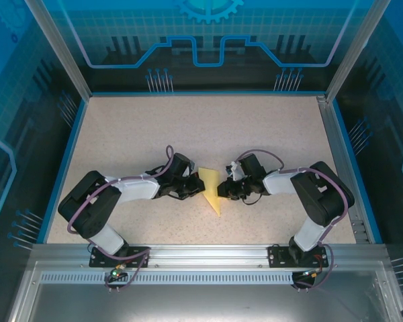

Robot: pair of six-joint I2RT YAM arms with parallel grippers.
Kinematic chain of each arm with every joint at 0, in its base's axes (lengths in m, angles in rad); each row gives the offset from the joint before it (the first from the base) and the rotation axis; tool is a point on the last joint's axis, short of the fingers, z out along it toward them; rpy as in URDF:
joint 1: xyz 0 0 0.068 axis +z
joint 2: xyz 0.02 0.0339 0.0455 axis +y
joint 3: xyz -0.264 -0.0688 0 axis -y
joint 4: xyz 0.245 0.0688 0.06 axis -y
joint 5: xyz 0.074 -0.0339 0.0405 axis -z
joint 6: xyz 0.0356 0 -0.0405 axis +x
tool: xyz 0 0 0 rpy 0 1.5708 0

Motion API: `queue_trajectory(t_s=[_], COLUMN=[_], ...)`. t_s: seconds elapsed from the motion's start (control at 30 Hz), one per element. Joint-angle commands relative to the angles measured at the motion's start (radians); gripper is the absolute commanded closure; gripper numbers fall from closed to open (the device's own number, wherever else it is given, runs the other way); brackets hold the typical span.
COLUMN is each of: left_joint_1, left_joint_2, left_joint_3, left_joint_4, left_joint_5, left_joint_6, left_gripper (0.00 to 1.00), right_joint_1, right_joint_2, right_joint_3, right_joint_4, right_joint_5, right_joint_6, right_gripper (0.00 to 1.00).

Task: Fold a paper plane with a square sheet of paper (pick it up from the middle)
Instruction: Fold the wing for the fifth time at the center of the table.

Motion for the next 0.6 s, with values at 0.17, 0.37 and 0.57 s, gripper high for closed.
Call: queue_trajectory(t_s=[0.17, 0.37, 0.57], left_joint_1=[-0.009, -0.008, -0.008], left_joint_2=[-0.007, -0.03, -0.031], left_joint_3=[0.02, 0.023, 0.038], left_joint_4=[-0.039, -0.04, -0.058], left_joint_5=[-0.015, -0.01, 0.003], left_joint_6=[-0.014, -0.022, -0.019], left_gripper=[1.0, 1.0, 1.0], right_joint_1=[0.027, 0.165, 0.38], right_joint_2=[-0.17, -0.349, -0.375], right_joint_3=[-0.003, -0.041, -0.05], right_joint_4=[-0.147, -0.243, -0.285], right_joint_5=[0.196, 0.47, 0.733], right_joint_6=[-0.072, -0.169, -0.241], right_gripper=[0.71, 0.62, 0.59])
